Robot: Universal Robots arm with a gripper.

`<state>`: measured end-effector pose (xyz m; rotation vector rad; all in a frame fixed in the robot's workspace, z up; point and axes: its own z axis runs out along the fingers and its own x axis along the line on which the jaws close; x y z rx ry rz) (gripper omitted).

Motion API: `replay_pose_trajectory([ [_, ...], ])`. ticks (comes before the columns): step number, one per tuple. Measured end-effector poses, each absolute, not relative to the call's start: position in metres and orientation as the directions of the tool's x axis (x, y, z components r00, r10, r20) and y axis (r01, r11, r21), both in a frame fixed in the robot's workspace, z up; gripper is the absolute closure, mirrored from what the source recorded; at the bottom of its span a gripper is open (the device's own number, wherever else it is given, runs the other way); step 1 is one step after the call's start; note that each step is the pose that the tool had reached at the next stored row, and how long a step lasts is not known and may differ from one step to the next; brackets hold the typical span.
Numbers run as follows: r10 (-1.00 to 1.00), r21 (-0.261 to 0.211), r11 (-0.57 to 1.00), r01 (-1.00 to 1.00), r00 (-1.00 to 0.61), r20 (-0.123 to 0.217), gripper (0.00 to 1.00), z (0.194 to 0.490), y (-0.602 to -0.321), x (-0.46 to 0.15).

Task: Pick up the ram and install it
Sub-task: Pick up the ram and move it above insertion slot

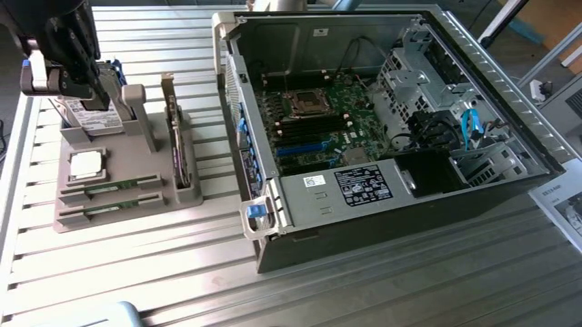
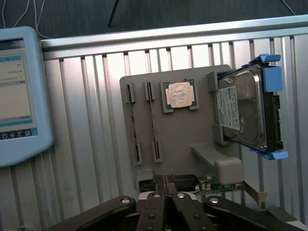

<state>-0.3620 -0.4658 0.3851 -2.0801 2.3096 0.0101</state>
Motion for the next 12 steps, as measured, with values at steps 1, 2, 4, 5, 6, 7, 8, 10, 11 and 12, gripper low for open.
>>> replay_pose_trajectory([
  [1, -0.994, -0.017, 0.105, -0.994, -0.104, -0.029, 0.87, 0.3851, -0.4658, -0.3620],
  [2, -0.994, -0.018, 0.104, -0.994, -0.104, -0.029, 0.87, 0.3851, -0.4658, -0.3620],
  [4, -0.994, -0.018, 0.104, -0.994, -0.104, -0.029, 0.87, 0.3851, -0.4658, -0.3620],
  [5, -0.994, -0.018, 0.104, -0.994, -0.104, -0.029, 0.87, 0.3851, -0.4658, -0.3620],
  [6, -0.994, -0.017, 0.104, -0.994, -0.104, -0.029, 0.80, 0.3851, -0.4658, -0.3620],
  [7, -0.994, -0.018, 0.104, -0.994, -0.104, -0.029, 0.74, 0.3851, -0.4658, -0.3620],
  [8, -0.994, -0.018, 0.104, -0.994, -0.104, -0.029, 0.74, 0.3851, -0.4658, -0.3620],
  [10, -0.994, -0.018, 0.104, -0.994, -0.104, -0.029, 0.74, 0.3851, -0.4658, -0.3620],
  [11, -0.994, -0.018, 0.104, -0.994, -0.104, -0.029, 0.74, 0.3850, -0.4658, -0.3621],
  [12, -0.994, -0.018, 0.104, -0.994, -0.104, -0.029, 0.74, 0.3846, -0.4659, -0.3626],
])
